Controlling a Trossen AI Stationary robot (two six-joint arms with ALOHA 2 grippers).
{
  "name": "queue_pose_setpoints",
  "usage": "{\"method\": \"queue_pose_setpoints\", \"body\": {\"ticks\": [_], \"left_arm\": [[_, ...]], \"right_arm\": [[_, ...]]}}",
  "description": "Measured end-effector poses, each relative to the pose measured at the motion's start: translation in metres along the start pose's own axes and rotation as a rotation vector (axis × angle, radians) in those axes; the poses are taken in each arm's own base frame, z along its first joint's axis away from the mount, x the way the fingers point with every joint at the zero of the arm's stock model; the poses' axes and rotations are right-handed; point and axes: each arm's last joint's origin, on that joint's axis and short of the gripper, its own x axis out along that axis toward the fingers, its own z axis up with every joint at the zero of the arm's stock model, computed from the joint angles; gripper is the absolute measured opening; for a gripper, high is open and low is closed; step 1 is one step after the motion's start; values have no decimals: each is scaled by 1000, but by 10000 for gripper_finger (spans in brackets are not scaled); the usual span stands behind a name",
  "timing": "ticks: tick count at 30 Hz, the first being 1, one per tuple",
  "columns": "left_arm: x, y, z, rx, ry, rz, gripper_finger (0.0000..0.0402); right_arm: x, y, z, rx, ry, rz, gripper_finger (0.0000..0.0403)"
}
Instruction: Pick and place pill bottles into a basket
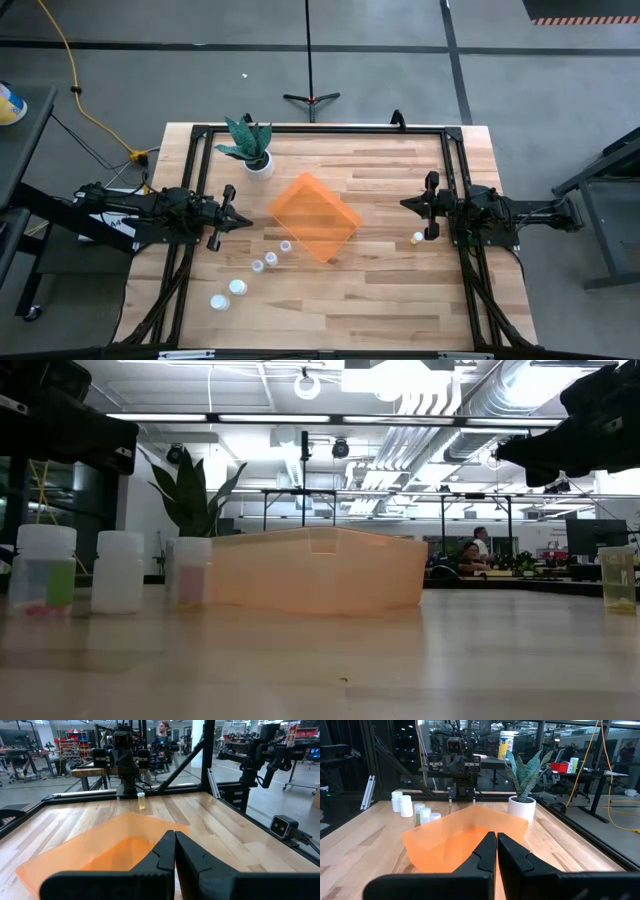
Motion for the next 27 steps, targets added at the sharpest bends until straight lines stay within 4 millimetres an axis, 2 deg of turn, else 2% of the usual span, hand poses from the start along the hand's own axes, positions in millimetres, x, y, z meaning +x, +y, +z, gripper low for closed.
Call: {"method": "queue_pose_setpoints", "body": {"ticks": [19,27], "left_arm": [[0,0,0,0,0,0,46],[0,0,0,0,0,0,46]], "right_arm": [[0,0,0,0,0,-17,7],[0,0,0,-57,0,-15,7]]}}
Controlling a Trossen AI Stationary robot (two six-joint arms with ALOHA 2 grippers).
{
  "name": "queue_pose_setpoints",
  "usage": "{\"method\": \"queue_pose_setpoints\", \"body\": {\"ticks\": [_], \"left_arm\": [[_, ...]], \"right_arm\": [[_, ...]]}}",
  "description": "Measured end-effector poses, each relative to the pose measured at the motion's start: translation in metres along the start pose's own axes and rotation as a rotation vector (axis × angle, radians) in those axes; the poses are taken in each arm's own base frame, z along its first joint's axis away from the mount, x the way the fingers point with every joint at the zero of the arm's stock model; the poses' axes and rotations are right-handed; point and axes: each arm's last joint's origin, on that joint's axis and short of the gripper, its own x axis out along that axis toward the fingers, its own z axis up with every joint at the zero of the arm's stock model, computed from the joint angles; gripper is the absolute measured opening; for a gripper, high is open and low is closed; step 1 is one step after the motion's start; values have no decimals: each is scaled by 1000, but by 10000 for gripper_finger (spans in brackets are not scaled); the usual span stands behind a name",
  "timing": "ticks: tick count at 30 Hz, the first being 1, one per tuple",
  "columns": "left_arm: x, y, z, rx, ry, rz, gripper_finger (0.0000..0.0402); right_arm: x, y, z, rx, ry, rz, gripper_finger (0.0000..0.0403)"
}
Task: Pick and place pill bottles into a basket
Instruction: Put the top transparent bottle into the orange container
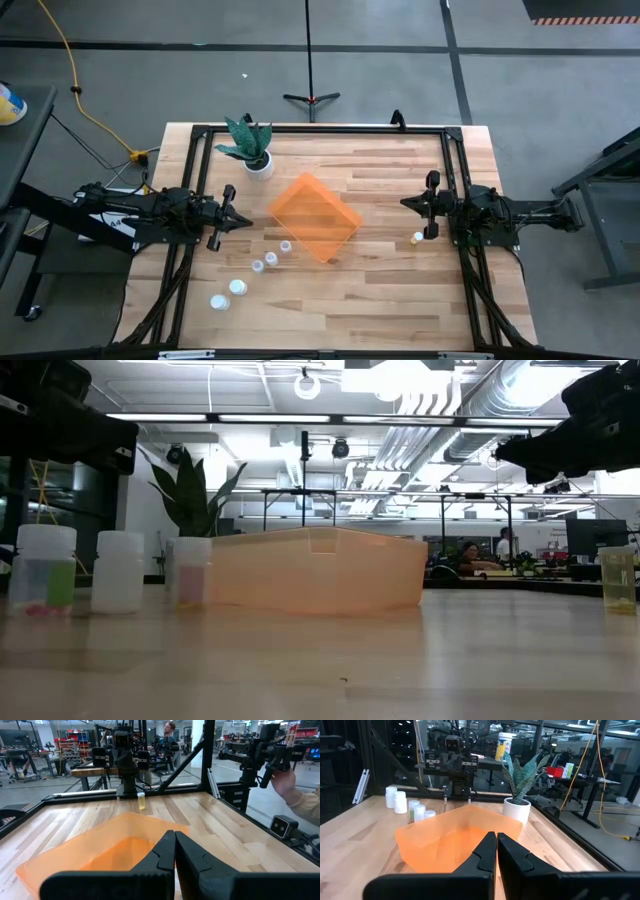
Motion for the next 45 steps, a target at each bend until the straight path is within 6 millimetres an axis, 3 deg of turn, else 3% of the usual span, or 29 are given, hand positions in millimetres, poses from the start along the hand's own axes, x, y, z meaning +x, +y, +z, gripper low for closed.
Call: {"method": "queue_pose_setpoints", "body": {"ticks": [22,29,40,43,45], "left_arm": [[0,0,1,0,-13,15,46],[0,1,1,-75,-7,19,46],[-1,5,13,6,-128,164,47],[-2,5,18,26,-162,155,63],[-3,5,24,23,-171,151,95]], "right_arm": [[0,0,4,-16,-38,1,7],[0,-1,5,-9,-53,-24,7],[0,-1,4,-14,-39,-41,7],[0,-3,4,-15,-34,-83,7],[0,-3,4,-15,-31,-110,7]]}}
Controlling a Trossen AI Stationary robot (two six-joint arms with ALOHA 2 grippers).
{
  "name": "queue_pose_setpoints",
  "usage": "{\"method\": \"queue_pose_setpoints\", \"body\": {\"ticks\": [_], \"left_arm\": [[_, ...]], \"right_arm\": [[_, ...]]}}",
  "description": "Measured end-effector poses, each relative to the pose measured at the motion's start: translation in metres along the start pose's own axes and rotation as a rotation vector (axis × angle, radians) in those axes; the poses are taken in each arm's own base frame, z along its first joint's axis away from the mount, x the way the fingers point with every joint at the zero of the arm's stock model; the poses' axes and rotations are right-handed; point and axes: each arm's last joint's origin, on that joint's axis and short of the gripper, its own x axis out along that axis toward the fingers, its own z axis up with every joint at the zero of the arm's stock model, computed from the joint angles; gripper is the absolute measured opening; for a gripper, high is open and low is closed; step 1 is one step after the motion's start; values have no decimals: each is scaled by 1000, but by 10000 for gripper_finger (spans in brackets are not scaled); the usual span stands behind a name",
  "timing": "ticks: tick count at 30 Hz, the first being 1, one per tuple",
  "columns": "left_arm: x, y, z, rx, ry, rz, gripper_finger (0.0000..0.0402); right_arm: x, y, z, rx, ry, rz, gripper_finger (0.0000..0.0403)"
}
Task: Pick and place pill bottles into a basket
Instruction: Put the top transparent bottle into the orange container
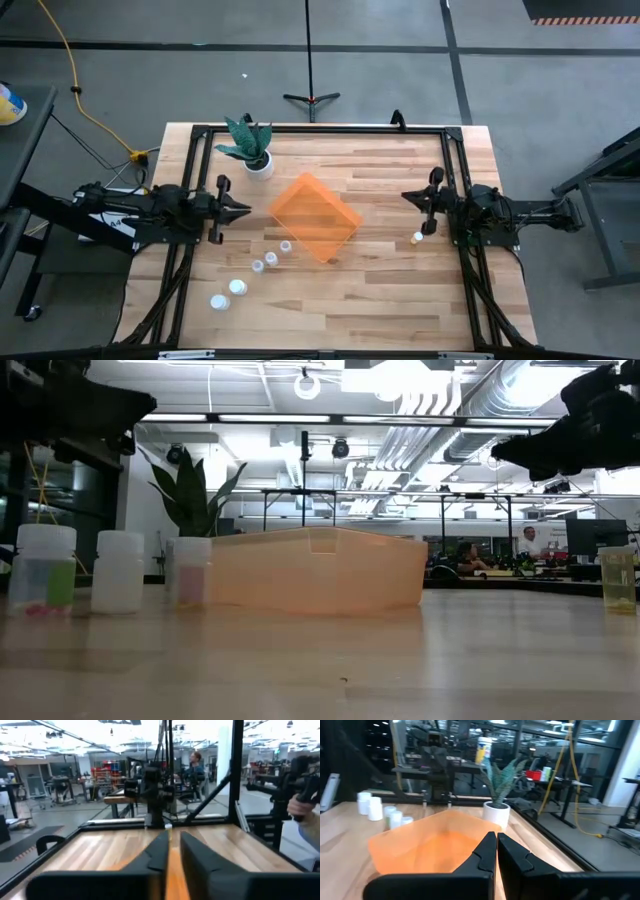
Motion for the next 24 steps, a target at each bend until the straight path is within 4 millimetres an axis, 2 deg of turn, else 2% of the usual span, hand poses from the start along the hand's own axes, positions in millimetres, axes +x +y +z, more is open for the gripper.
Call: {"method": "queue_pose_setpoints", "body": {"ticks": [6,10,15,24], "left_arm": [[6,0,16,-21,-20,-20,242],[15,-1,34,-54,-40,-80,304],[31,-4,49,-99,15,-151,319],[74,-10,65,-124,191,-234,285]], "right_arm": [[0,-1,0,0,4,-41,7],[0,-1,0,0,4,-43,7],[0,-1,0,0,4,-43,7],[0,-1,0,0,4,-43,7]]}}
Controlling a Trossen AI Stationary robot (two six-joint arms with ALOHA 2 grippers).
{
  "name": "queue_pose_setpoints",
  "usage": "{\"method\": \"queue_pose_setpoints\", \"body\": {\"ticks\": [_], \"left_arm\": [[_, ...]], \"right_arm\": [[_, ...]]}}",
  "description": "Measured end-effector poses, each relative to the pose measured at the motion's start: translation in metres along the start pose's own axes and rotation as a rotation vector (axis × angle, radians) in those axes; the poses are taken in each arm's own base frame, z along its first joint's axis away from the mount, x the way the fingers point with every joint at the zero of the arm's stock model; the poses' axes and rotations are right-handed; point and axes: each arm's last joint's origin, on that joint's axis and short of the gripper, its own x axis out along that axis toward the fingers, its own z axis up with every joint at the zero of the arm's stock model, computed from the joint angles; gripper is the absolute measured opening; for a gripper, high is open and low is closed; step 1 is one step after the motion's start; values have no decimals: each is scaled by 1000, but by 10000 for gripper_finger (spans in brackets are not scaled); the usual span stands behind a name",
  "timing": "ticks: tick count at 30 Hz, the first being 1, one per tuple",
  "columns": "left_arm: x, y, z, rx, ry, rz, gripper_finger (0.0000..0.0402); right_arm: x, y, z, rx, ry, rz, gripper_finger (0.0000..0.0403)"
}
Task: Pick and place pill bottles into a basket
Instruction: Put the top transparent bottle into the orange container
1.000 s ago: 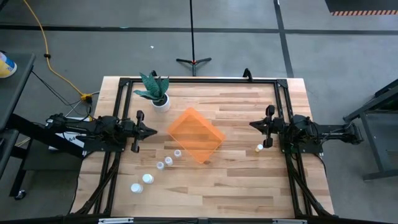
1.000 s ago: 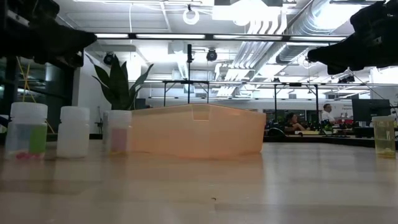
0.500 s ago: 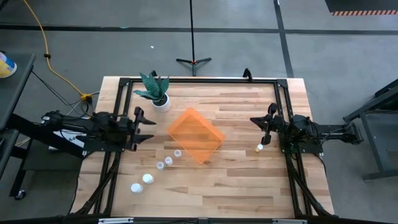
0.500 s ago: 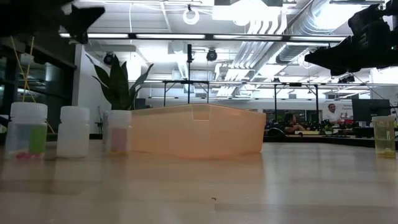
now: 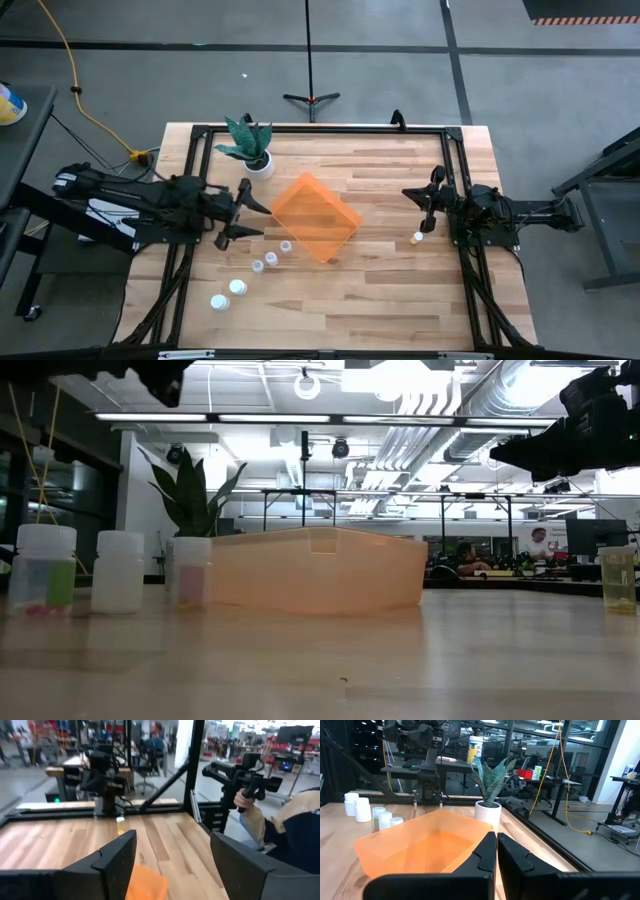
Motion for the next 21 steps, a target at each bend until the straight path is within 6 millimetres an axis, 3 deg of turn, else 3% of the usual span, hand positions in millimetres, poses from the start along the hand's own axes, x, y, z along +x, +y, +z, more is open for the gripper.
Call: {"method": "queue_pose_setpoints", "body": {"ticks": [13,21], "left_arm": [[47,-10,46,-31,266,-22,268],[66,-36,51,-12,340,-1,264]], "right_arm": [[0,0,-1,-2,8,1,7],[0,0,-1,-2,9,2,7]]}}
